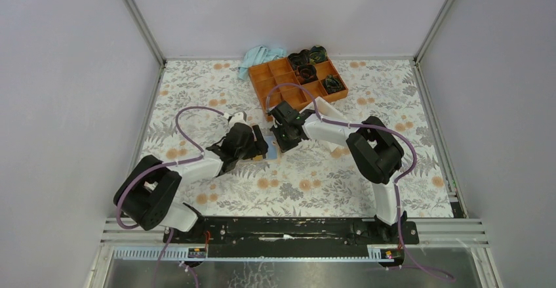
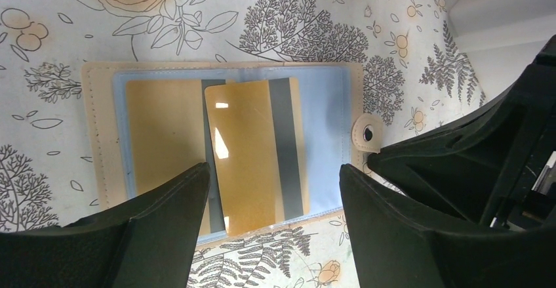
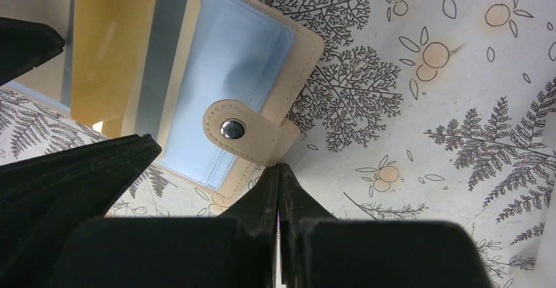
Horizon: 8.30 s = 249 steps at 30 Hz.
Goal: Put the credit cards into the card holder
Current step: Insert the credit card into the card holder.
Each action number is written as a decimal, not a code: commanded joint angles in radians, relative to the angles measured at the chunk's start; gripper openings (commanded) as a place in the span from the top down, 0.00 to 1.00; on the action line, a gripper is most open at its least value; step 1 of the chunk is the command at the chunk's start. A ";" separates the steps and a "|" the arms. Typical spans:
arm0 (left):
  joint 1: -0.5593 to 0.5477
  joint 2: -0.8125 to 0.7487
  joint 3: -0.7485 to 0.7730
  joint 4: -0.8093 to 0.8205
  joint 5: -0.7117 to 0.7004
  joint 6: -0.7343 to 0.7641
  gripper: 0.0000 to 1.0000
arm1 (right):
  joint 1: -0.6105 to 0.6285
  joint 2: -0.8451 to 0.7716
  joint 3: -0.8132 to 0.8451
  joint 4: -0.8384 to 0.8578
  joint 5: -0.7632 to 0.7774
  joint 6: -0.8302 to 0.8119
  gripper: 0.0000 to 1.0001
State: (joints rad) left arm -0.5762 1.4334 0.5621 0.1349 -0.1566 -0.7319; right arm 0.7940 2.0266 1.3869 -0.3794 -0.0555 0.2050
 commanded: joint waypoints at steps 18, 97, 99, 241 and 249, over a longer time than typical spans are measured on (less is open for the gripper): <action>-0.017 0.039 -0.010 0.096 0.036 -0.029 0.20 | 0.014 0.033 -0.001 -0.008 -0.027 -0.011 1.00; -0.034 0.085 0.009 0.172 -0.029 -0.006 0.20 | 0.016 0.031 -0.007 -0.007 -0.036 -0.020 1.00; -0.034 0.087 0.010 0.178 -0.023 -0.010 0.20 | 0.016 0.031 -0.007 -0.007 -0.037 -0.020 1.00; -0.155 -0.149 -0.064 0.073 -0.142 -0.033 0.14 | 0.043 -0.209 -0.160 0.096 -0.012 0.159 0.67; -0.153 -0.192 -0.142 0.083 -0.209 -0.047 0.13 | 0.049 -0.167 -0.149 0.131 -0.015 0.196 0.58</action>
State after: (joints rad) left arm -0.7269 1.2720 0.4484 0.2218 -0.2905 -0.7750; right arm 0.8349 1.8507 1.2270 -0.2932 -0.0525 0.3649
